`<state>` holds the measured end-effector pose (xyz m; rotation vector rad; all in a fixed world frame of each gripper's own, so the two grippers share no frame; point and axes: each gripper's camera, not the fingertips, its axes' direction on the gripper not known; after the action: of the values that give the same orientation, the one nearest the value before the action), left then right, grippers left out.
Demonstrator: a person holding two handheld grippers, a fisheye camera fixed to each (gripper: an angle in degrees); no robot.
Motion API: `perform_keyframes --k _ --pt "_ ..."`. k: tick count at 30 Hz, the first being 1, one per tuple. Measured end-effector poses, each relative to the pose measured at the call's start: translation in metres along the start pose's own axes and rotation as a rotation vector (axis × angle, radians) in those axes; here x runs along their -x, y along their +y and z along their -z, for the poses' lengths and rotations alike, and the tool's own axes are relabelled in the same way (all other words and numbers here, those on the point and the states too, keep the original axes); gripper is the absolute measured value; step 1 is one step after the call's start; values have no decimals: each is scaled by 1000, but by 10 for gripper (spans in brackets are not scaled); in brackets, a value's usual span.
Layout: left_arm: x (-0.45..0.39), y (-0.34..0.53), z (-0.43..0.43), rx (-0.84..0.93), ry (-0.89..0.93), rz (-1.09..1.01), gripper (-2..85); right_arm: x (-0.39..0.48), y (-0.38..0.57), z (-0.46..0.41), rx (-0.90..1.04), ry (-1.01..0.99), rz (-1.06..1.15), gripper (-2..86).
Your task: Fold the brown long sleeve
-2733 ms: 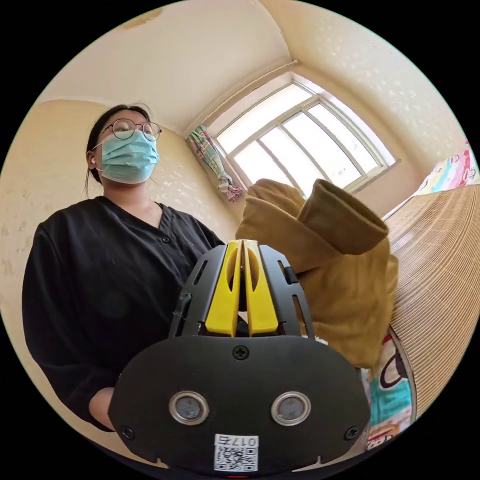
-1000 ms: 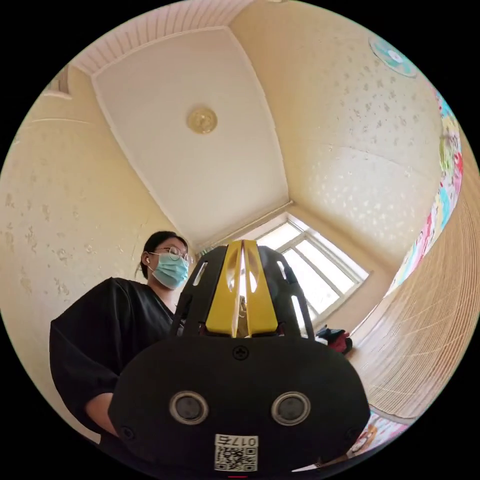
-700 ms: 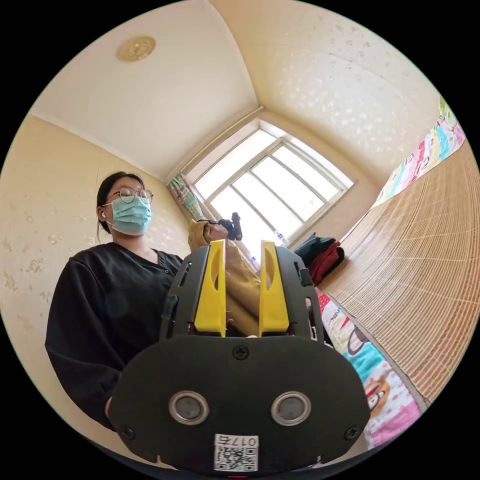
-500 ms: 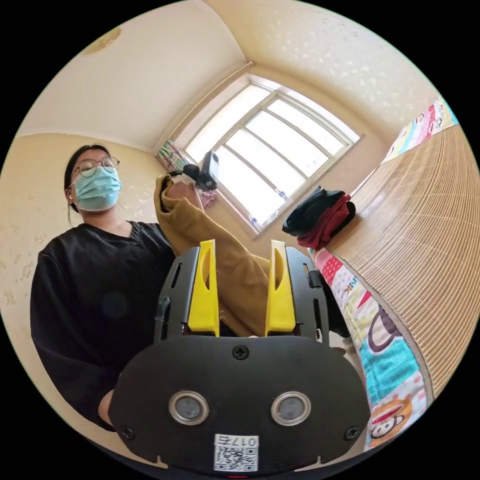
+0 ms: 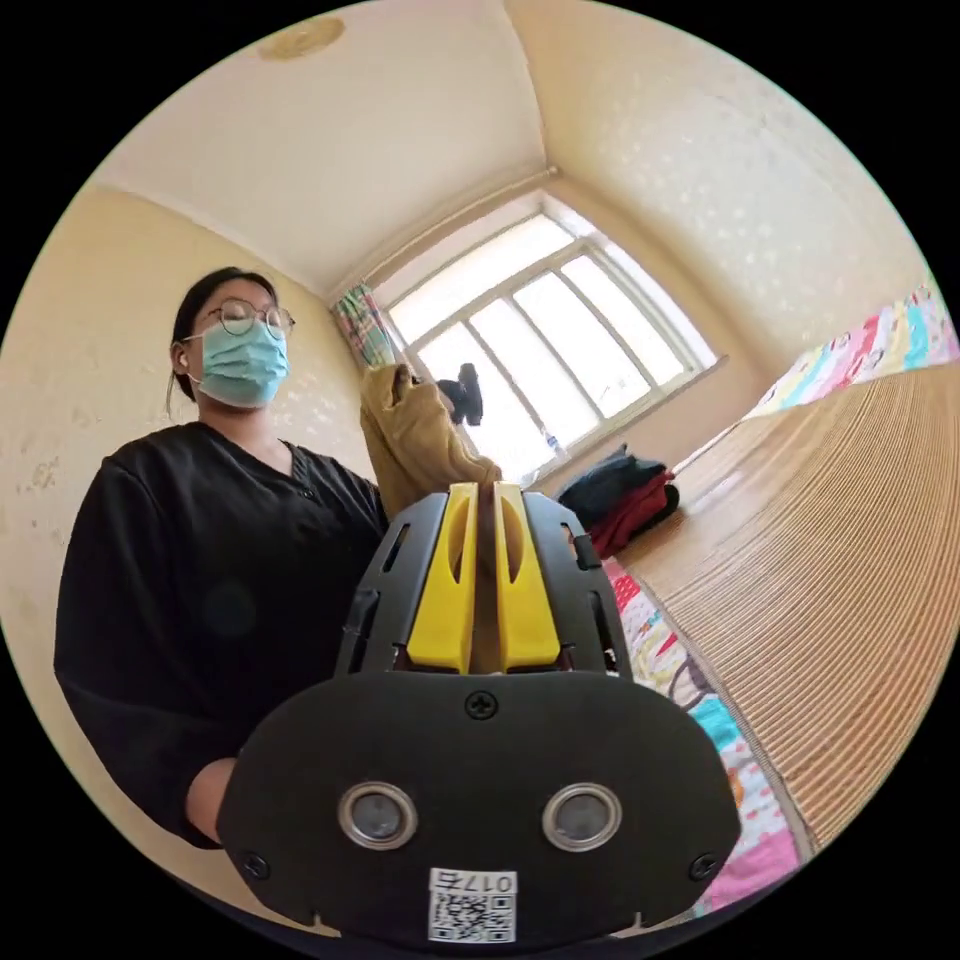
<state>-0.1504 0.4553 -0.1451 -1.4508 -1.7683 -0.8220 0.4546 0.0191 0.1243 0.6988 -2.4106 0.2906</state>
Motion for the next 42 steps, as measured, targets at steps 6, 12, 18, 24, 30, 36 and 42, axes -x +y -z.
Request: perform_keyframes --k 6,12,18,24,30,36,42 --pt "-43 16 0 235 -776 296 48 91 -25 70 -432 148 123 28" --pt "15 43 -65 482 -944 499 46 129 -24 52 -563 -13 236 27" --pt "-6 -15 -121 369 -757 115 45 190 -39 28 -615 -155 503 28" --pt "36 -58 -91 297 -1045 248 43 235 -59 -30 -465 235 593 28" --pt "179 -144 27 215 -1388 577 46 97 -158 -82 -327 751 283 30" --pt "339 -126 202 239 -1870 988 81 -226 -208 -124 83 1253 -298 46" --pt "320 28 219 475 -1827 1209 91 -327 -47 -184 427 1254 -364 58"
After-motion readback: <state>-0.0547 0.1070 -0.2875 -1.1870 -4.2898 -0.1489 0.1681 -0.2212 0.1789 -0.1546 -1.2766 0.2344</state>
